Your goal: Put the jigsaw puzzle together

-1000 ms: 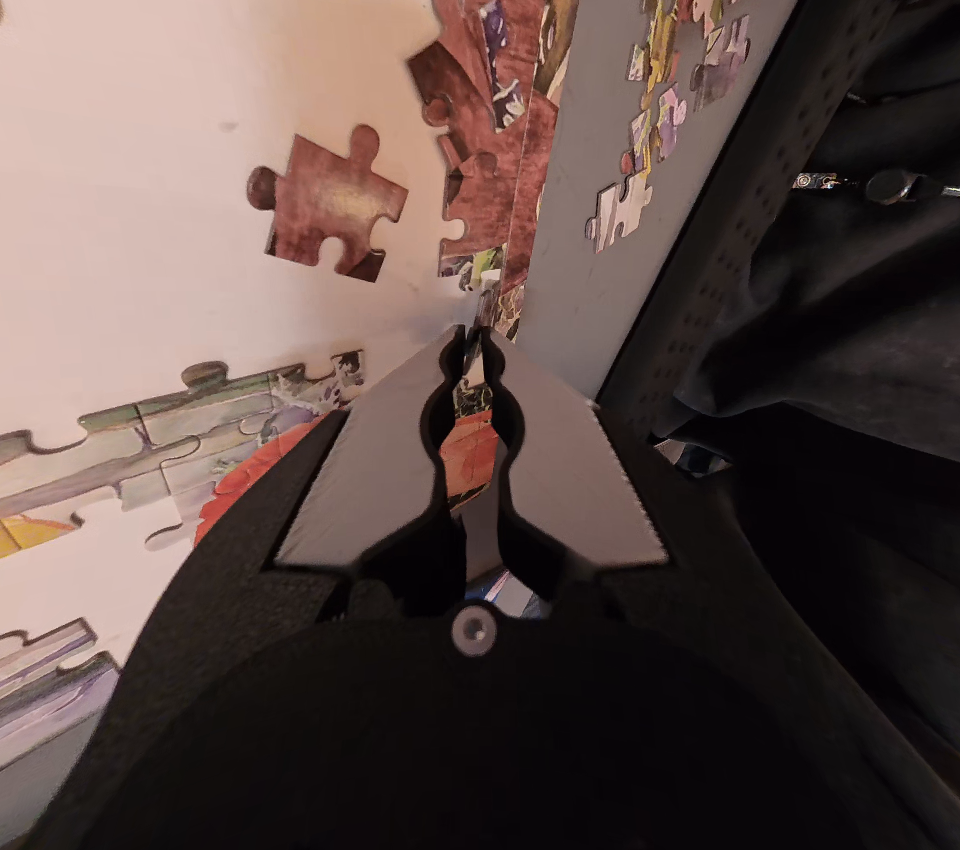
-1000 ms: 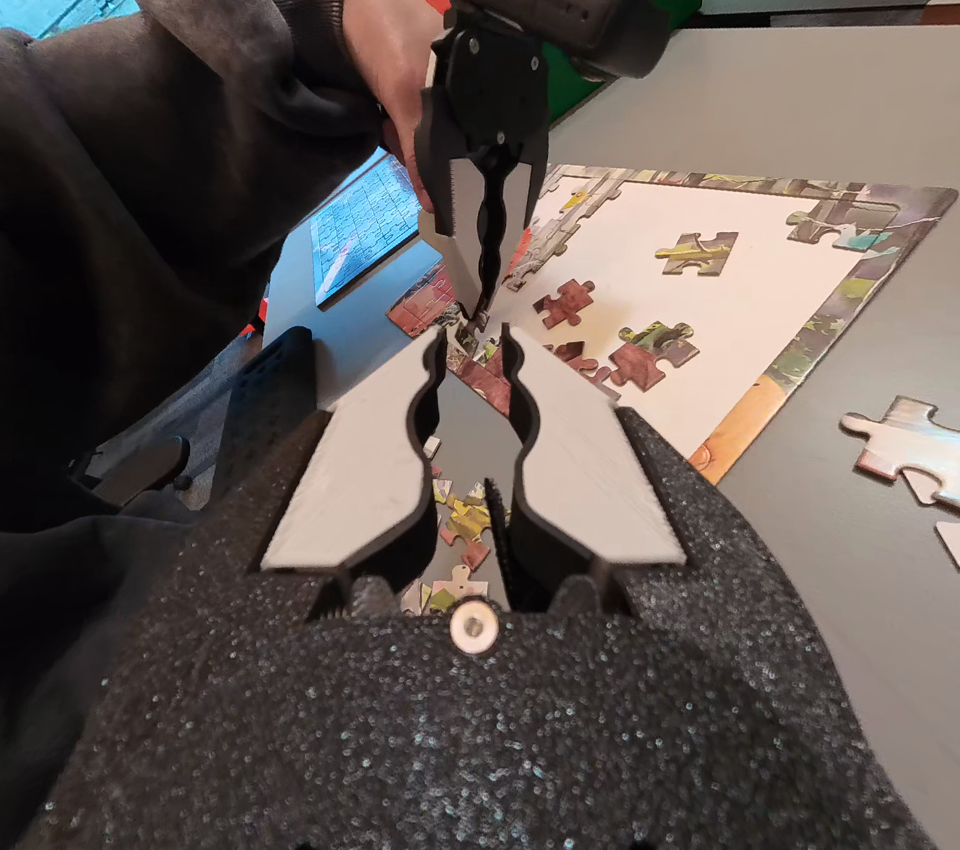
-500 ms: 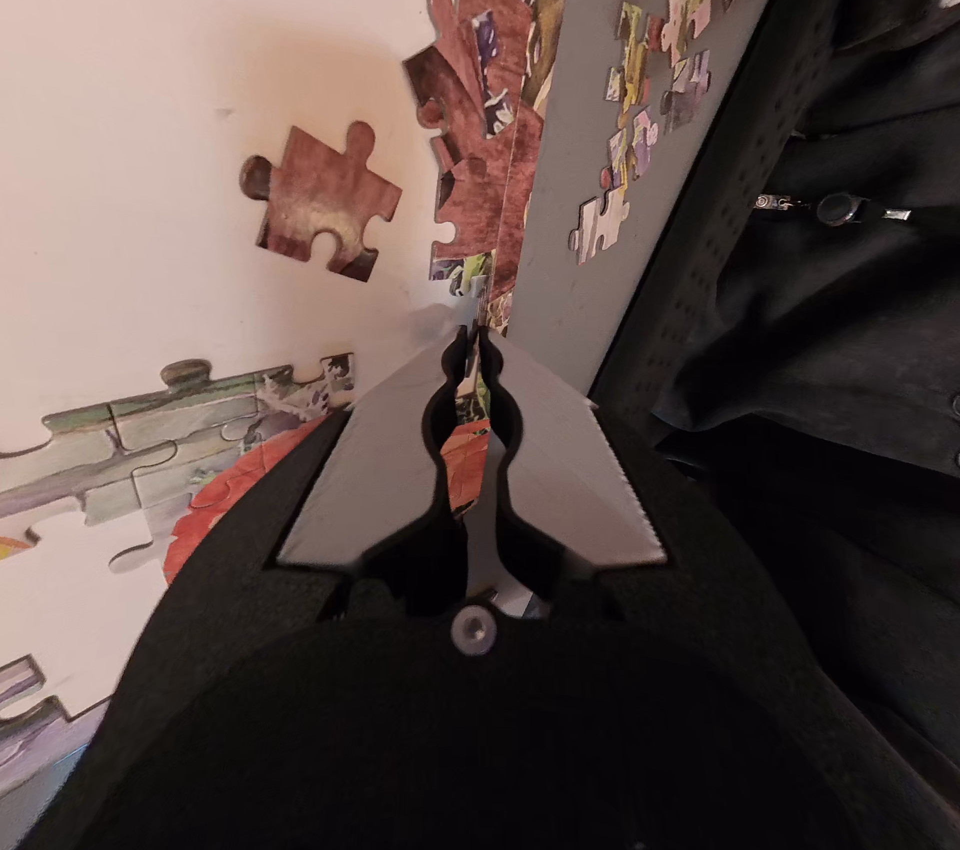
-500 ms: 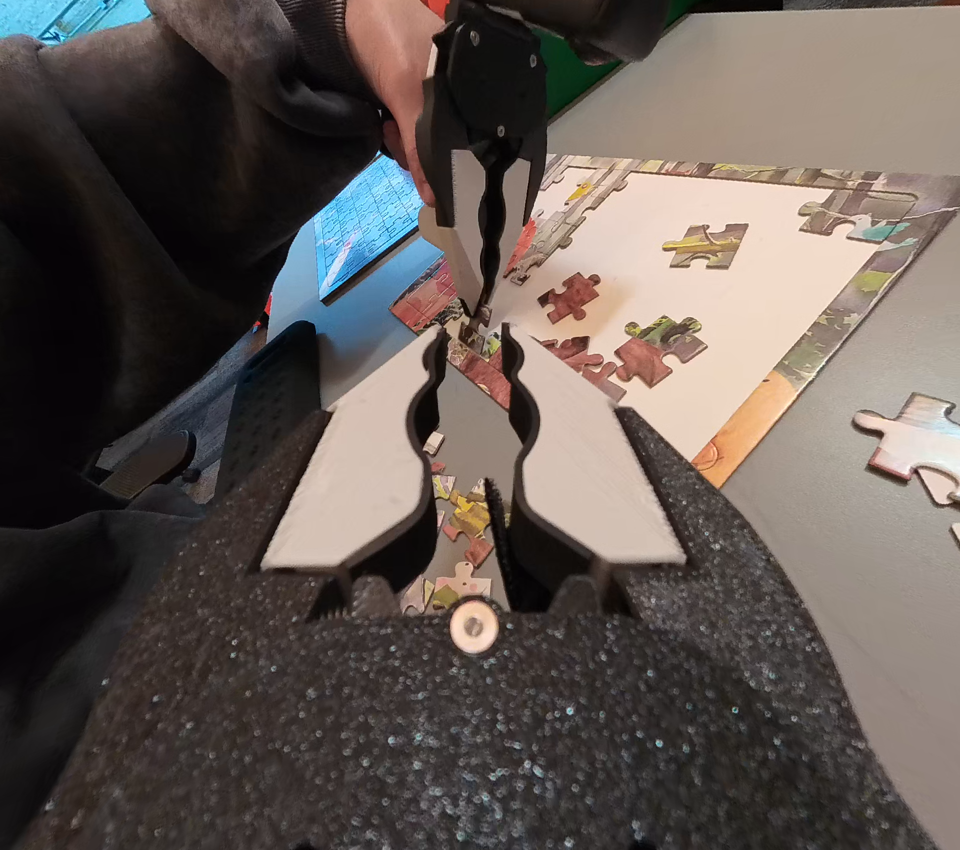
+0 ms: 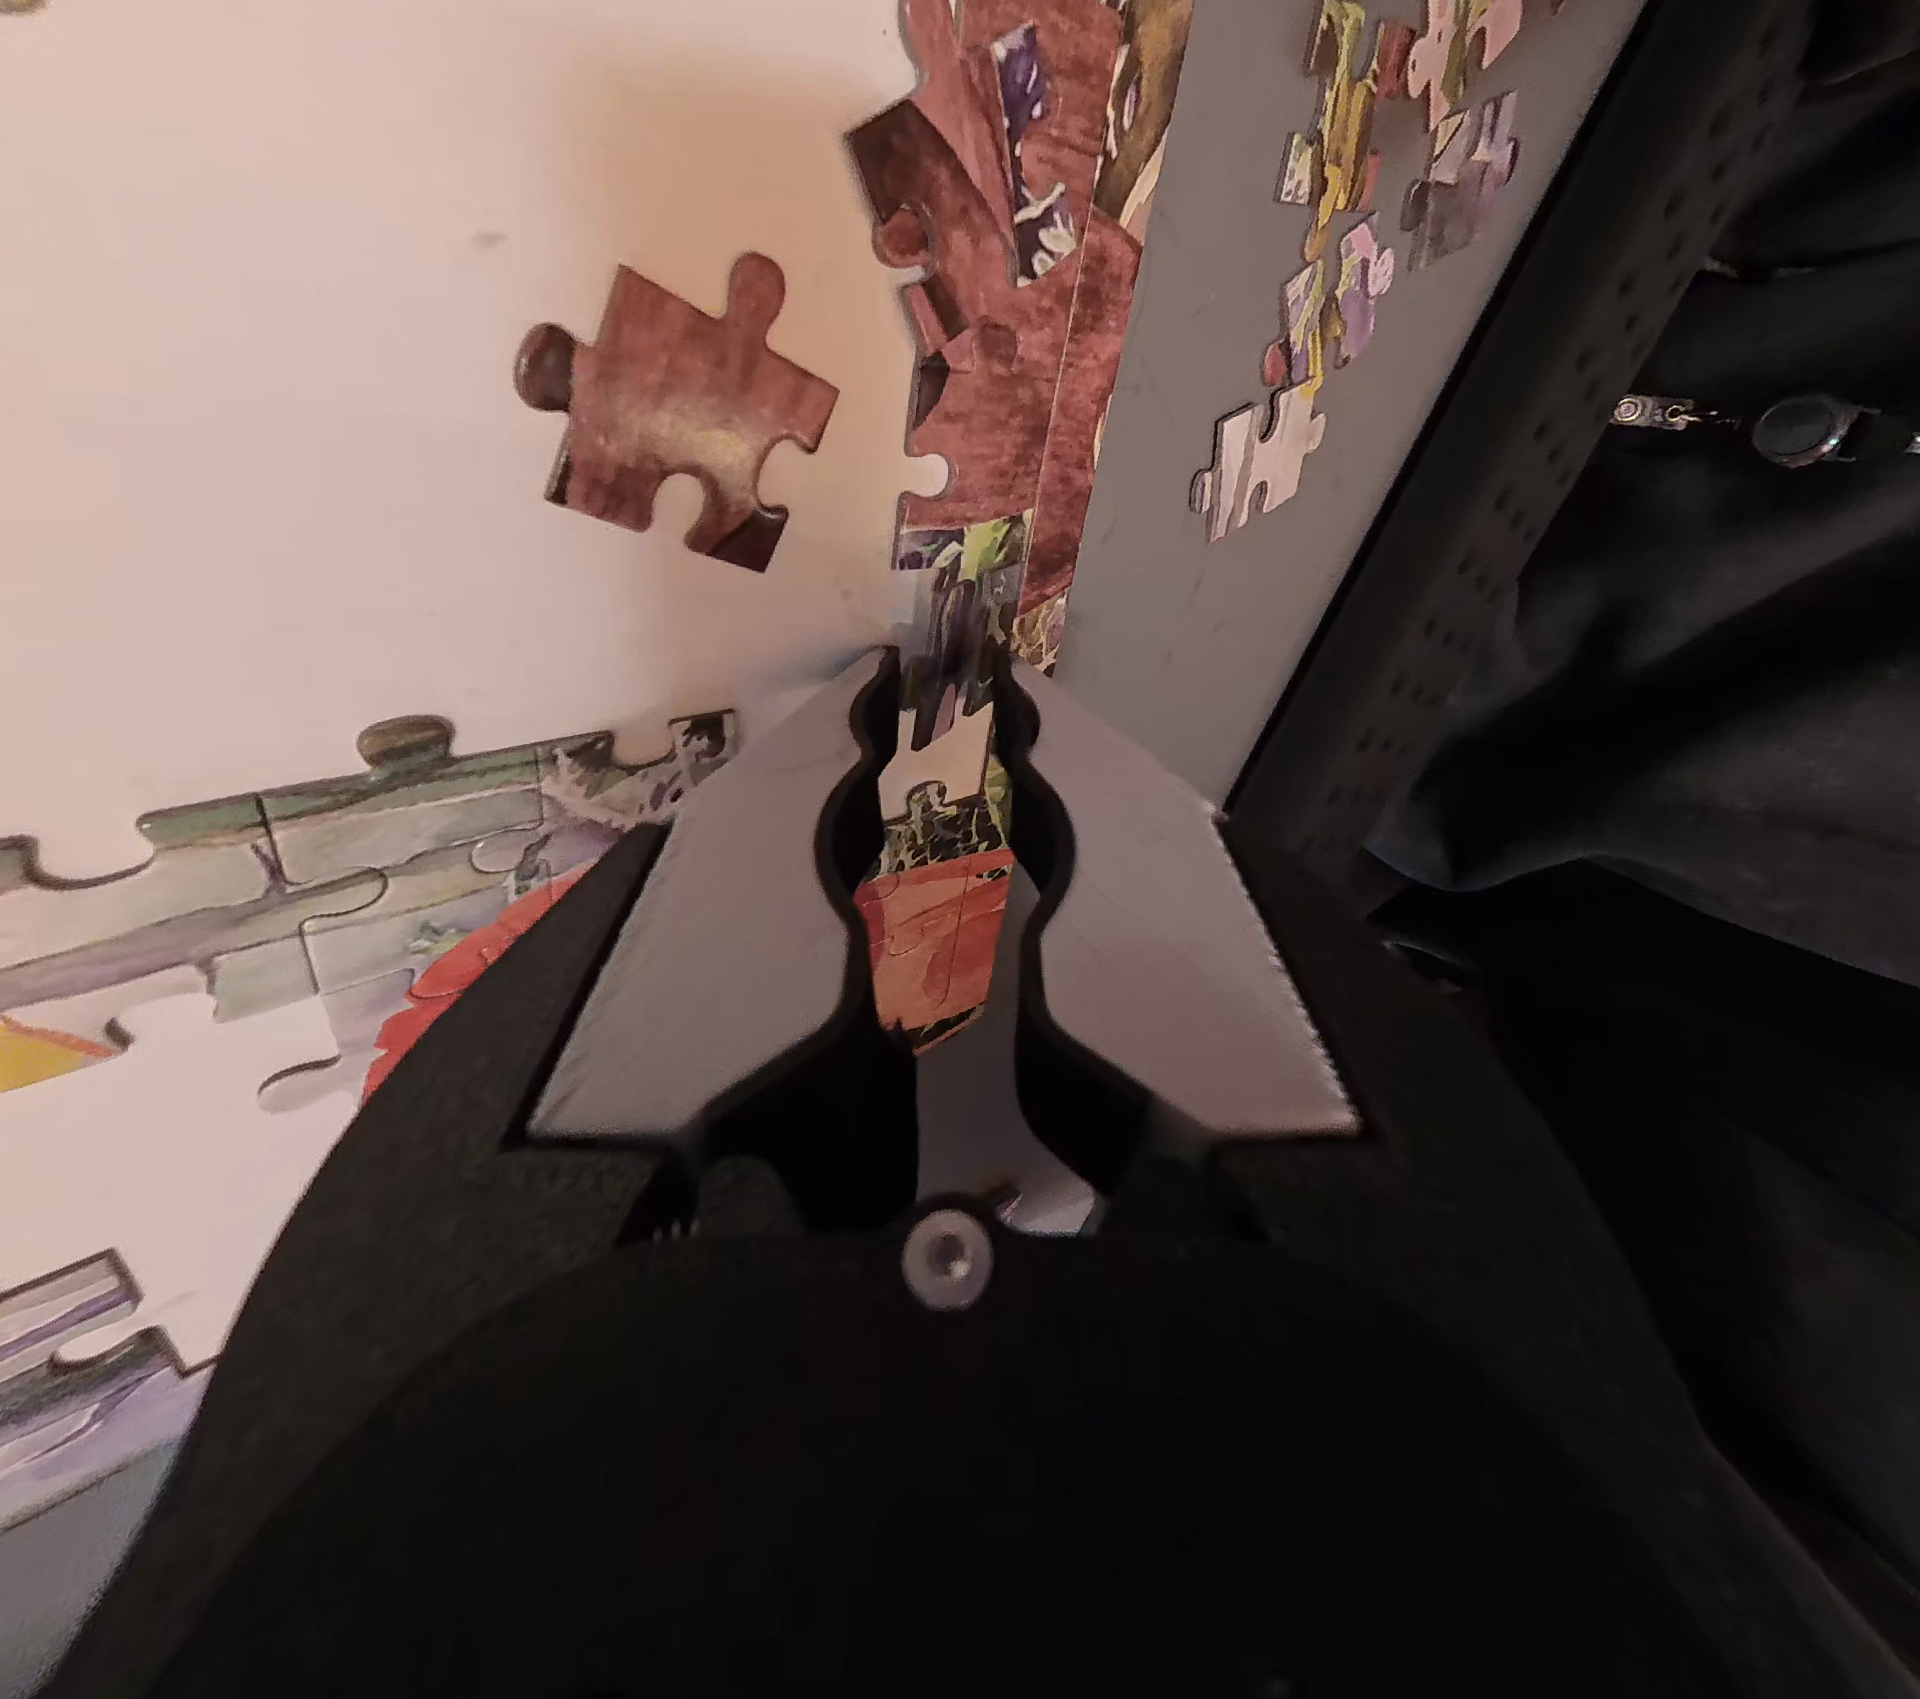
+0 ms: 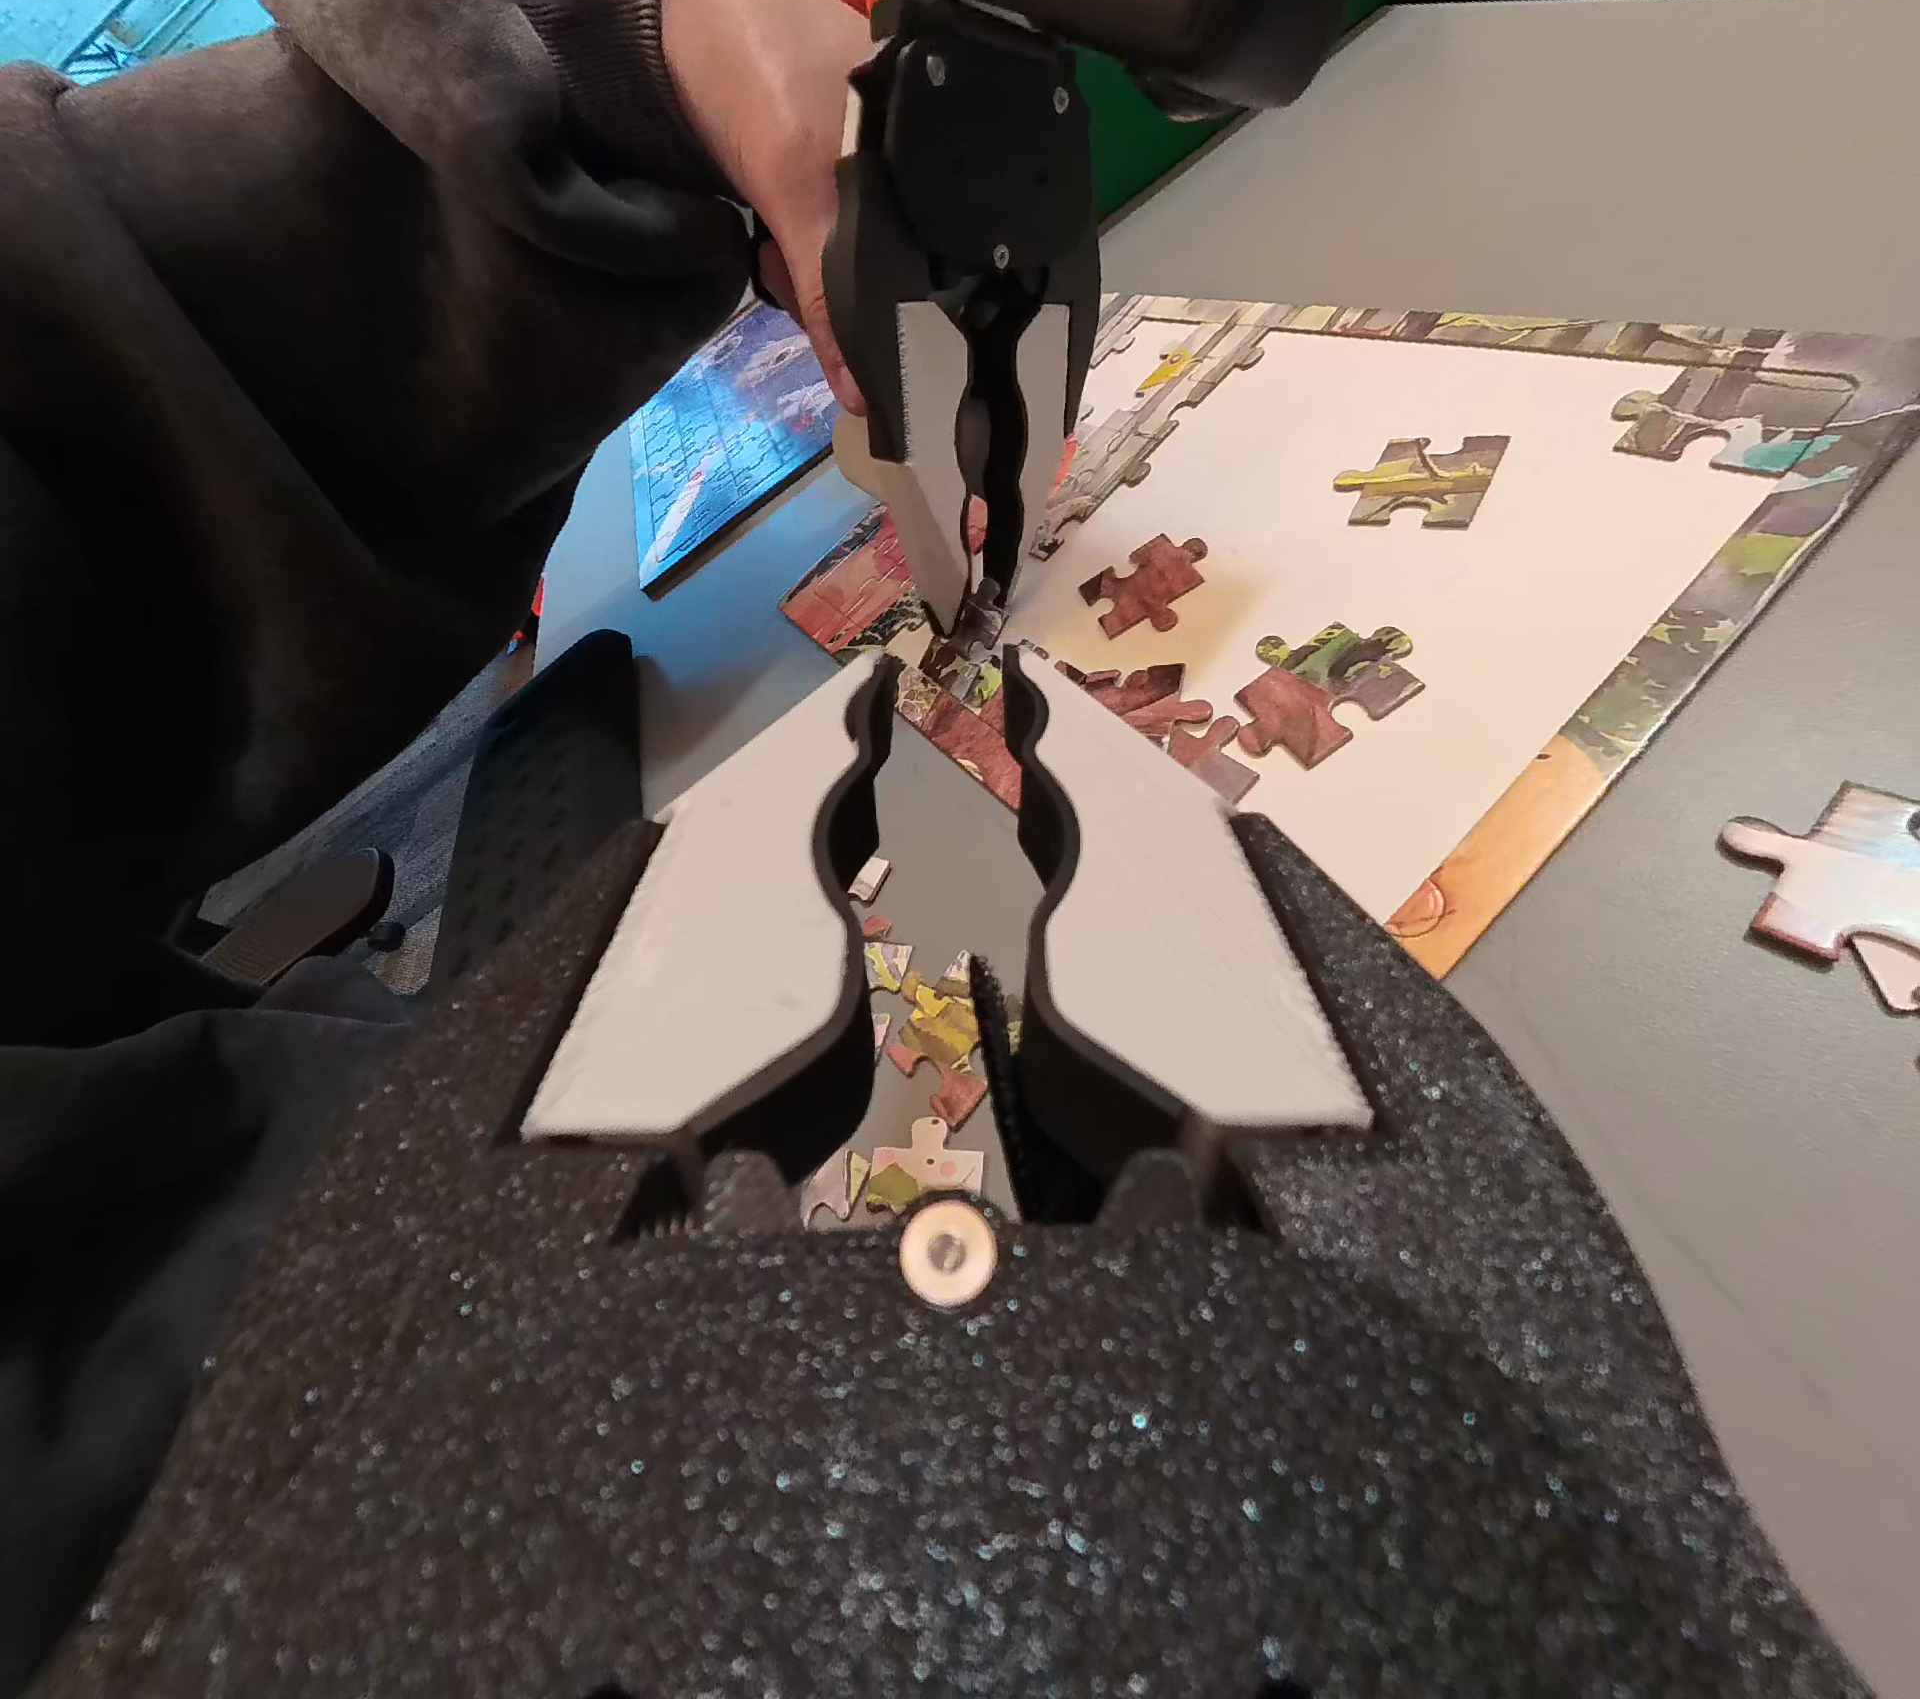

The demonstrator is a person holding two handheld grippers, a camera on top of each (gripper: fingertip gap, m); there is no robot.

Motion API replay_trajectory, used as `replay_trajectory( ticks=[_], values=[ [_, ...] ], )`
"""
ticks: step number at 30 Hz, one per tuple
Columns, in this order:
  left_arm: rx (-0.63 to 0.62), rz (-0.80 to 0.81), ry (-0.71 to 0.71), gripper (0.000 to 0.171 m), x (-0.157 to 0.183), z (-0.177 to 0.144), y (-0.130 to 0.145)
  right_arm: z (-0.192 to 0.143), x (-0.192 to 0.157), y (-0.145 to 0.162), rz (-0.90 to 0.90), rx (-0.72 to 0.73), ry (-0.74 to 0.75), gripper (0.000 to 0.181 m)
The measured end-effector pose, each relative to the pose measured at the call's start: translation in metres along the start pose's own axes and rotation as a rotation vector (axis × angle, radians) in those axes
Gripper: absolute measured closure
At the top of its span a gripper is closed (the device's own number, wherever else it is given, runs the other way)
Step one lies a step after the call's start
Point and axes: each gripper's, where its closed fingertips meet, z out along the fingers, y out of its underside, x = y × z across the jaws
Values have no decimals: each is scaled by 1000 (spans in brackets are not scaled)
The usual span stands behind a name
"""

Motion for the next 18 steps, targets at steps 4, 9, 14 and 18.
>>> replay_trajectory(
  ticks=[4, 9, 14, 18],
  values=[
    [-7, 14, -63, 152, 1, 1, 1, 0, 0, 1, -3, -4, 0, 161],
    [-7, 36, -165, 150, -1, 1, 1, 1, -1, 1, -5, -8, 0, 160],
    [-8, 69, -250, 143, 0, 2, 3, 1, 0, 2, -7, -12, 3, 161],
    [1, 113, -310, 133, 0, 2, 3, 2, 0, 3, -10, -19, 5, 160]
  ],
)
